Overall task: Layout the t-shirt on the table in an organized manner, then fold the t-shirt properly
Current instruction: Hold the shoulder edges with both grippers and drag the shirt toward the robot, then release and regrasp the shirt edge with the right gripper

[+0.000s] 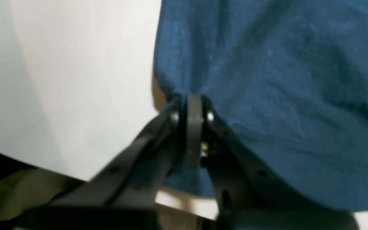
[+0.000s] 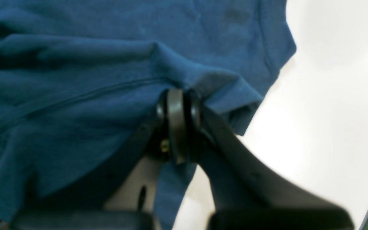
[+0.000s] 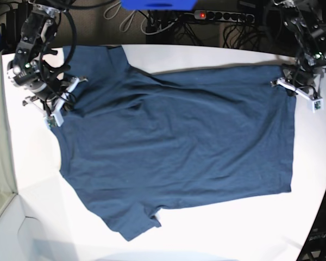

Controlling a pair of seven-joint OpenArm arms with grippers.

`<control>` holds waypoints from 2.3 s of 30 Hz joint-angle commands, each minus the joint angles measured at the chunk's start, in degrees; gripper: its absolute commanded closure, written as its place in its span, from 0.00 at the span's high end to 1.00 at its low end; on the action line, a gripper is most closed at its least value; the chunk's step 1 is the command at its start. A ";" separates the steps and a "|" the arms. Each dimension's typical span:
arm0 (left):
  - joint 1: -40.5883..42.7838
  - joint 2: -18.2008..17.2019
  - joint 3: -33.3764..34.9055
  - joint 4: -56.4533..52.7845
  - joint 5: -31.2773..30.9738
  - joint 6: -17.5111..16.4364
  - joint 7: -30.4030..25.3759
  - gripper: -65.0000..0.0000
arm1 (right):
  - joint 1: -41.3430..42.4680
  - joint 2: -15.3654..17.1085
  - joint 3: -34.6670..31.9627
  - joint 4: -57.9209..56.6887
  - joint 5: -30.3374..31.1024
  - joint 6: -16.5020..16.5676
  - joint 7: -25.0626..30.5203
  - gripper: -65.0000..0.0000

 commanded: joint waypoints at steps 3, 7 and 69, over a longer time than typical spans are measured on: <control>-0.06 -0.62 -0.18 0.37 -0.29 0.05 -0.69 0.05 | 0.43 0.31 0.22 0.97 0.71 -0.05 1.11 0.00; -0.06 -0.62 -0.18 -0.77 -0.29 0.05 -0.95 0.16 | 0.43 0.31 0.22 1.06 0.71 -0.05 1.11 0.00; 3.10 4.83 -6.95 14.61 -0.38 -0.04 -0.60 0.00 | -0.89 1.90 2.25 -2.63 0.62 -0.05 -0.12 0.32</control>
